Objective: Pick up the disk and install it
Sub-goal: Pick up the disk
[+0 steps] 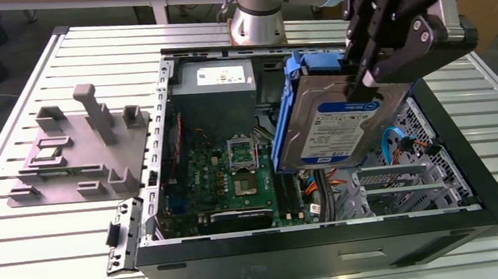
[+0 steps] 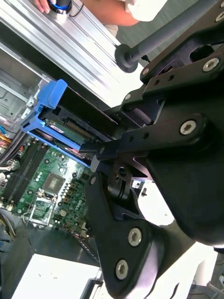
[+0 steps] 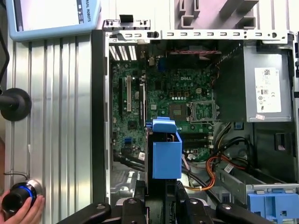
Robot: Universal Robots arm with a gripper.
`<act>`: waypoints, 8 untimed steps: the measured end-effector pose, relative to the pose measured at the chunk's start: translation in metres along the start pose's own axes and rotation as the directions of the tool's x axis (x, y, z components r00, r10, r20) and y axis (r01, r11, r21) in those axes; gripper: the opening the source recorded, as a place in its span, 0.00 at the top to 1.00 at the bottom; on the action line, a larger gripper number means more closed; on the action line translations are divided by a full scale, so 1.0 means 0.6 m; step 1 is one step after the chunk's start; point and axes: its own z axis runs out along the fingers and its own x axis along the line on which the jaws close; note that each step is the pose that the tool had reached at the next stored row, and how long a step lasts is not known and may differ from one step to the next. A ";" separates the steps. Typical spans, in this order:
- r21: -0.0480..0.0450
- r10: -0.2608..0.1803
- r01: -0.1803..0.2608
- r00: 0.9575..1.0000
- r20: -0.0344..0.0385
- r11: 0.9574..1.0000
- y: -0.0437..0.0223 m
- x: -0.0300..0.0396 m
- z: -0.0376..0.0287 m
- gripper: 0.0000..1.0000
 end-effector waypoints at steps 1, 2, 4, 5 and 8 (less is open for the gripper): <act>0.000 0.000 0.000 1.000 0.000 1.000 -0.004 0.001 0.000 0.65; 0.000 0.000 0.000 1.000 0.000 1.000 -0.009 0.001 0.000 0.65; 0.000 0.000 0.000 1.000 0.000 1.000 -0.017 0.002 0.000 0.65; 0.000 0.000 0.000 1.000 0.000 1.000 -0.021 0.003 0.000 0.65; -0.001 0.000 0.000 1.000 0.000 1.000 -0.030 0.008 0.000 0.65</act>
